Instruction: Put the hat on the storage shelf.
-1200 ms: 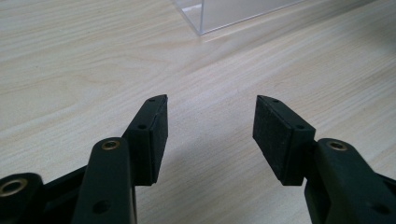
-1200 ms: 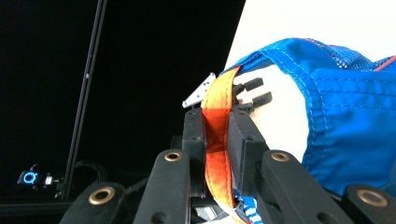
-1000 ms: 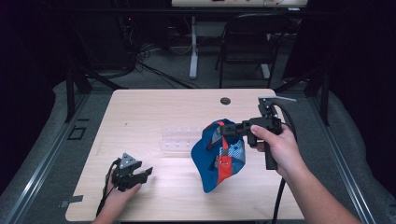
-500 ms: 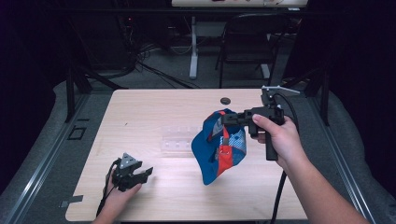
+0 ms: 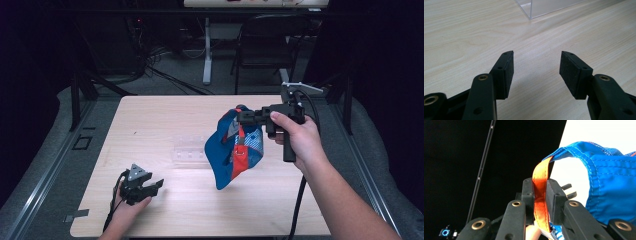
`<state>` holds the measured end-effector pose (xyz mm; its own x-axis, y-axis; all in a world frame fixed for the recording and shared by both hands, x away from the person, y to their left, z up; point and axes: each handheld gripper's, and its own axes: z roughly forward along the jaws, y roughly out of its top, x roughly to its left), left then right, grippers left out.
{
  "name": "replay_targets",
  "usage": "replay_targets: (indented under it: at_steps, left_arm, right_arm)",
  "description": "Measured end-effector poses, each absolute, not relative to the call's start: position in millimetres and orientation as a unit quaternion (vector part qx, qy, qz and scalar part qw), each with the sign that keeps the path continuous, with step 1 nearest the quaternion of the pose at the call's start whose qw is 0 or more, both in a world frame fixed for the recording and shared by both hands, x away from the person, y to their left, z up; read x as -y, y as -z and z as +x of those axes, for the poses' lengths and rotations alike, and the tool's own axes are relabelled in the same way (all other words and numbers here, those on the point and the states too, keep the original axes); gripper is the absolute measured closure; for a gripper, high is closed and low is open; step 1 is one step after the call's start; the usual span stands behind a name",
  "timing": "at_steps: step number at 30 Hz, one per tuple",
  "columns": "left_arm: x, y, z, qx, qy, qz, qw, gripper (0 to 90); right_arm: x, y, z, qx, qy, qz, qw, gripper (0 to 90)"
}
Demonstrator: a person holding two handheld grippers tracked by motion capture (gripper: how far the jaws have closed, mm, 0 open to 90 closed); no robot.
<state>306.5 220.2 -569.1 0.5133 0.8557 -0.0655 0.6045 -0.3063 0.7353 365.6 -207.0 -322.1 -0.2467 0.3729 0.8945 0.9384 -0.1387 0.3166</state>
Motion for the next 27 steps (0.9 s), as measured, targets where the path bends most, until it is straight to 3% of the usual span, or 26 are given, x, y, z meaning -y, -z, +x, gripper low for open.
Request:
replay_targets:
  at_steps: [27]
  left_arm:
    - [-220, 569, 307, -0.458, -0.171, 0.792, 0.365, 45.7]
  right_arm:
    - [198, 309, 403, 0.565, 0.537, -0.579, 0.24, 78.4]
